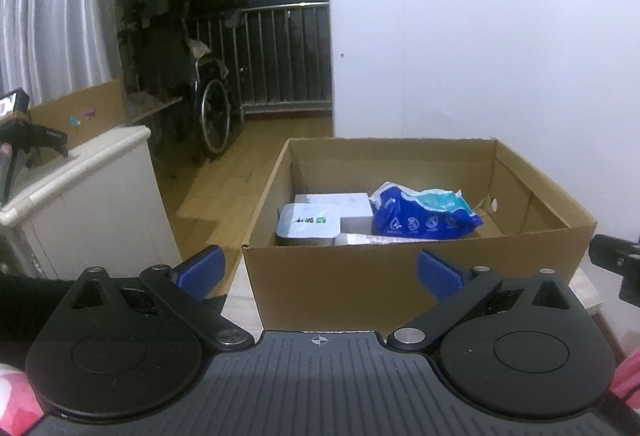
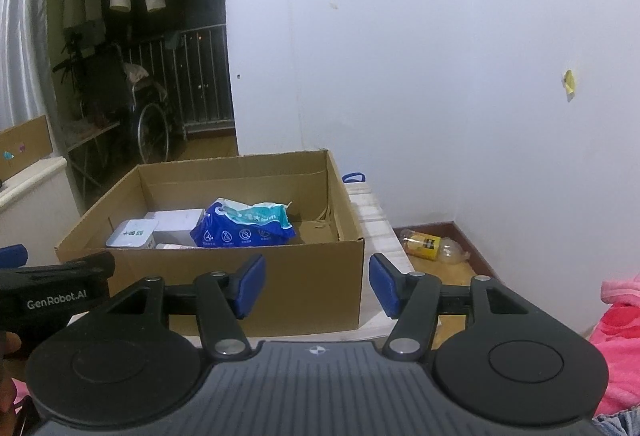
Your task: Organize objects
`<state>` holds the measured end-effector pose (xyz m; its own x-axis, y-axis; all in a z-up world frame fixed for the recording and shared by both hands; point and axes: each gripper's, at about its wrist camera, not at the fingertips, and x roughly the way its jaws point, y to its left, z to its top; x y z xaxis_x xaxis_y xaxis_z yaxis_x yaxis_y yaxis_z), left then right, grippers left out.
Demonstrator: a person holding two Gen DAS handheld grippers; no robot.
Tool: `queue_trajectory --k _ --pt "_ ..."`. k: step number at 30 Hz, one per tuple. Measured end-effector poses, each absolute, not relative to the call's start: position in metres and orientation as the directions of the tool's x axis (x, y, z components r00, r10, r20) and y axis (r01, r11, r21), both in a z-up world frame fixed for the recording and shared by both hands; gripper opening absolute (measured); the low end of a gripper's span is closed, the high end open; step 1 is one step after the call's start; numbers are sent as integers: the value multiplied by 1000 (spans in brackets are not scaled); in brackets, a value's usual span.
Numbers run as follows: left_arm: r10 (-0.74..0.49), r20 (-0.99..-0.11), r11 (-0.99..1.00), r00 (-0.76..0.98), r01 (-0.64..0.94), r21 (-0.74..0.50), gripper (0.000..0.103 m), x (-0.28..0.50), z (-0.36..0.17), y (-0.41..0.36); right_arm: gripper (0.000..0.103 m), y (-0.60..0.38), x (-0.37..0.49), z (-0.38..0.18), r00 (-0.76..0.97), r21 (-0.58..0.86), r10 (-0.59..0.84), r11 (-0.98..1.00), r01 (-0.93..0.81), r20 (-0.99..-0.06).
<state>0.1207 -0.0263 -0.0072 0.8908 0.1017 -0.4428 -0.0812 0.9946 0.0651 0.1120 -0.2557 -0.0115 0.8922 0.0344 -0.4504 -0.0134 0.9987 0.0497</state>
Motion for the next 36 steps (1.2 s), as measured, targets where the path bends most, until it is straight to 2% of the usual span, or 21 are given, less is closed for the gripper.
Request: queue_trajectory --k 19,26,36 --pt "85 -413 995 907 -53 87 103 134 -10 -33 63 -241 132 -13 916 -25 -16 1000 7 -402" --pt "107 -363 990 926 -65 124 103 133 -7 -39 72 -239 134 -15 918 -29 -11 1000 -1 -397" --pt "99 -372 992 923 -65 104 103 134 -7 -34 80 -239 135 -16 918 -23 -12 1000 3 -397"
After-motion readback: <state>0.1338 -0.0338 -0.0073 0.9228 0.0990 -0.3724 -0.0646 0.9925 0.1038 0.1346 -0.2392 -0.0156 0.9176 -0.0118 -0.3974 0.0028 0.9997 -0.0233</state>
